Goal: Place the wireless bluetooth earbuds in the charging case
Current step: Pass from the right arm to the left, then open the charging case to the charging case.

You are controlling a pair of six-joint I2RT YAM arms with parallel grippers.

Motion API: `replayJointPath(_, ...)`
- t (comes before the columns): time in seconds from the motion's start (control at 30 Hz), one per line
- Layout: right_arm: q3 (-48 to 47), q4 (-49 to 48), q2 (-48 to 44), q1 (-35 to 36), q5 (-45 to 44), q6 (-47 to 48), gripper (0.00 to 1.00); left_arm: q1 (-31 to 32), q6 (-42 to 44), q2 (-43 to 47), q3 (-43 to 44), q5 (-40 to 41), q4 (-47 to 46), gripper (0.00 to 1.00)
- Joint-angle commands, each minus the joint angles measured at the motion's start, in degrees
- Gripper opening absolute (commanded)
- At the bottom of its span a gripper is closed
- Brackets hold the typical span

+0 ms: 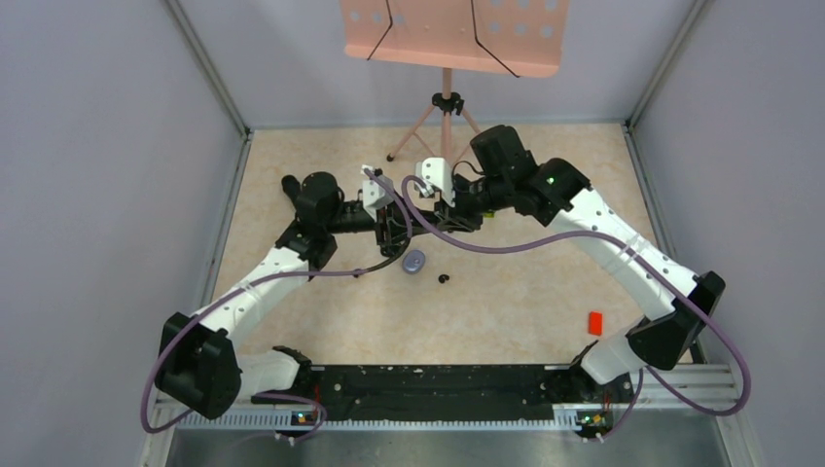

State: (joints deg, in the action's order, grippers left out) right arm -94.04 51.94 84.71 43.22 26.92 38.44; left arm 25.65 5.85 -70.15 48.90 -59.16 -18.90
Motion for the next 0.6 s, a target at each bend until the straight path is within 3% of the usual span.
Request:
replayJointPath(0.0, -3.0, -0.4, 1.0, 0.1, -0.1, 0.5, 0.05, 0.3, -0.8, -0.6, 0.8, -0.7, -4.2, 0.33)
replayJointPath(0.17, -2.7, -0.3, 1.2, 0.1, -0.4, -0.1, 0.06, 0.4, -1.4, -1.2, 0.8, -0.8, -5.6, 0.13)
replayJointPath(0.23, -3.0, -0.3, 1.7, 0.1, -0.7, -1.0, 0.07, 0.4, -1.5, -1.5, 0.6, -1.0, -6.1, 0.09)
replayJointPath(0.3, -3.5, 0.1, 2.5, 0.1, -0.6, -1.9, 0.07, 0.4, -1.8, -1.7, 0.1, -0.9, -7.3, 0.12)
replayJointPath(0.4, -5.1, 2.3, 4.2, 0.1, -0.2, -2.0, 0.07, 0.4, -3.4, -1.6, -1.0, 0.3, -9.5, 0.29)
replayJointPath(0.57, -8.1, 4.6, 6.6, 0.1, -0.2, -2.7, 0.09, 0.4, -3.4, -2.0, -1.3, -0.4, -10.5, 0.06)
